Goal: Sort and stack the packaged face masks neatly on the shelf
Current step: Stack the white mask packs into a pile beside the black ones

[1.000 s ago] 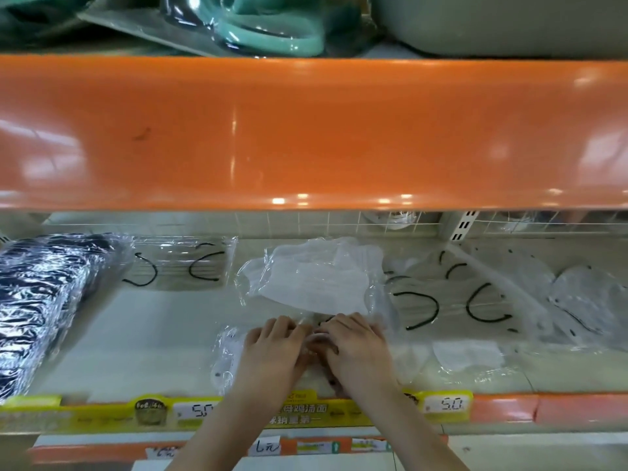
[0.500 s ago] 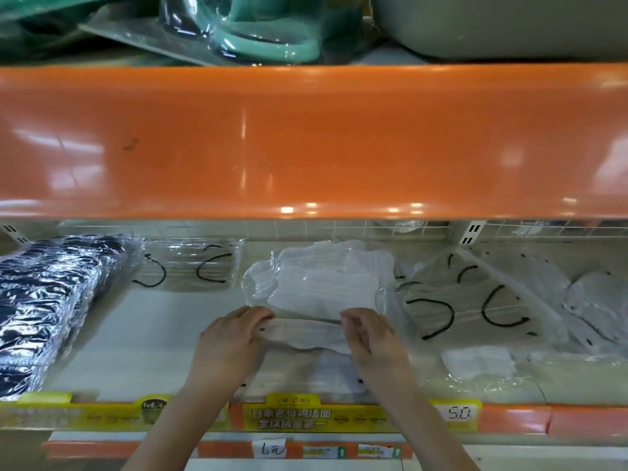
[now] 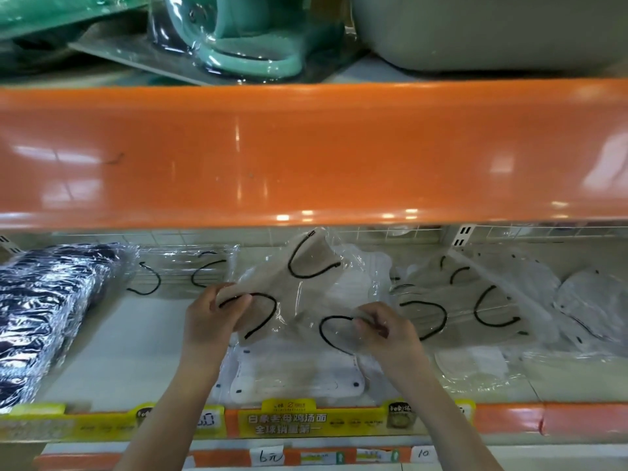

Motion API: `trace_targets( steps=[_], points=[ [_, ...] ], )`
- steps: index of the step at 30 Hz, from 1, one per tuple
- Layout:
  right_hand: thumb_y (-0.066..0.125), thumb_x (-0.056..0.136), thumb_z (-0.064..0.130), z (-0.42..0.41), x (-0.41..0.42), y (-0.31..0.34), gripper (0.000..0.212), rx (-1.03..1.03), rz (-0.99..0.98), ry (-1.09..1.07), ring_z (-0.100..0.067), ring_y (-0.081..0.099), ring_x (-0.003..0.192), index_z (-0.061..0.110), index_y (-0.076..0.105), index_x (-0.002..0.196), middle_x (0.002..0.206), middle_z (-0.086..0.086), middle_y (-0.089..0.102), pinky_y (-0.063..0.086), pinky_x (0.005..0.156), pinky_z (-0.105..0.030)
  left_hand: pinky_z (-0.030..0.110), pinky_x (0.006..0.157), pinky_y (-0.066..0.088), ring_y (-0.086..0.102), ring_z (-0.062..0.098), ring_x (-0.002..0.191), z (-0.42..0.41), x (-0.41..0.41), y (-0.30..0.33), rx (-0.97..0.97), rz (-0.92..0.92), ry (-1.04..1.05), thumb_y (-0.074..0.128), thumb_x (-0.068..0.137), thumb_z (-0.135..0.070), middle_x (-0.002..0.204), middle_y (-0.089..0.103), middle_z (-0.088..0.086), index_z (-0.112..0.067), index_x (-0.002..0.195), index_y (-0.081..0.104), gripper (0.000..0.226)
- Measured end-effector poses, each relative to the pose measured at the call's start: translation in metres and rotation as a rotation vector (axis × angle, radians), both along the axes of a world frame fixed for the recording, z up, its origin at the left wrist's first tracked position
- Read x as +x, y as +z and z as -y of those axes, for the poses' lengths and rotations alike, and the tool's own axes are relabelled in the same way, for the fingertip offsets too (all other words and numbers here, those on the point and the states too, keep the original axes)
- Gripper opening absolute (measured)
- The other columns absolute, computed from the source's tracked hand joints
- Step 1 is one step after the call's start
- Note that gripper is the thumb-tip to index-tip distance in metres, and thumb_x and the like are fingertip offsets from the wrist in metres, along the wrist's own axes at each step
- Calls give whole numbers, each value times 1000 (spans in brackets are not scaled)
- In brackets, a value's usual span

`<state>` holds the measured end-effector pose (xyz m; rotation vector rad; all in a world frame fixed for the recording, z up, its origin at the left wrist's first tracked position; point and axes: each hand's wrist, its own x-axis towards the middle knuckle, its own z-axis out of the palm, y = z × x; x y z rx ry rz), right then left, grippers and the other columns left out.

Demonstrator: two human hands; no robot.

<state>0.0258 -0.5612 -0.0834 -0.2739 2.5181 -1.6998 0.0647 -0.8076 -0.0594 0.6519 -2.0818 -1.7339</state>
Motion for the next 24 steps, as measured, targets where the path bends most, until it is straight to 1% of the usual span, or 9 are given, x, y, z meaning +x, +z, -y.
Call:
trace_targets(
  steps=[4, 6, 8, 11, 13, 15, 18, 21, 24],
  points=[
    [60, 92, 8, 0, -3, 5, 18, -72, 54, -87, 3, 59, 77, 24, 63, 98, 92, 10, 64, 42, 62, -8, 38, 79, 52, 63, 25, 83, 2, 2, -3, 3, 21, -26, 65, 85, 2, 86, 67, 5, -29, 85, 64, 31],
    [56, 93, 8, 1, -4, 3, 22, 37, 48, -116, 1, 57, 82, 25, 59, 108, 94, 12, 61, 43, 66, -9, 36, 77, 50, 60, 24, 79, 2, 3, -7, -27, 51, -42, 65, 84, 4, 83, 66, 5, -30, 80, 62, 35],
    [53, 93, 5, 2, -4, -2, 29, 148, -8, -131, -2, 55, 95, 23, 57, 116, 104, 10, 59, 45, 80, -16, 34, 75, 46, 58, 23, 77, 5, 6, -14, -75, 93, -37, 65, 84, 4, 79, 65, 6, -29, 75, 63, 34],
    [54, 90, 0, 4, -1, -11, 37, 331, -163, -128, -13, 44, 117, 20, 58, 121, 121, 6, 52, 33, 91, -20, 21, 72, 42, 60, 14, 81, 5, 11, -23, -165, 115, -17, 64, 85, -1, 86, 67, -1, -23, 77, 67, 24],
    [63, 82, -5, 10, 2, -16, 39, 422, -354, -136, -20, 48, 113, 16, 62, 115, 116, 1, 56, 34, 87, -24, 7, 68, 38, 58, 0, 83, 3, 15, -24, -223, 118, -10, 64, 87, -4, 89, 66, -9, -27, 80, 65, 24],
    [68, 73, -7, 19, 5, -22, 40, 446, -553, -82, -20, 52, 101, 15, 63, 106, 107, -2, 60, 40, 79, -25, 3, 64, 40, 60, -5, 76, -1, 20, -21, -195, 71, -24, 63, 88, -2, 81, 69, -12, -26, 80, 65, 26],
    [65, 72, 10, 34, 9, -29, 39, 483, -675, 63, -16, 47, 106, 17, 61, 110, 112, 0, 60, 43, 89, -28, 6, 63, 45, 62, -2, 71, -5, 24, -14, -128, -36, -37, 62, 88, 2, 77, 70, -8, -21, 83, 66, 24],
    [79, 64, 8, 43, 8, -33, 50, 577, -739, 95, -17, 50, 108, 16, 63, 112, 114, 1, 62, 45, 97, -33, 11, 59, 48, 61, 7, 73, -5, 25, -10, -22, -59, -46, 59, 91, -3, 80, 70, -6, -24, 88, 68, 23],
    [63, 74, 14, 47, 3, -27, 21, 592, -758, 6, -15, 52, 91, 22, 63, 93, 96, 6, 62, 38, 85, -26, 15, 61, 52, 65, 13, 77, 1, 24, -10, 158, -14, -60, 57, 93, -2, 88, 70, 2, -27, 95, 67, 26]
  ],
)
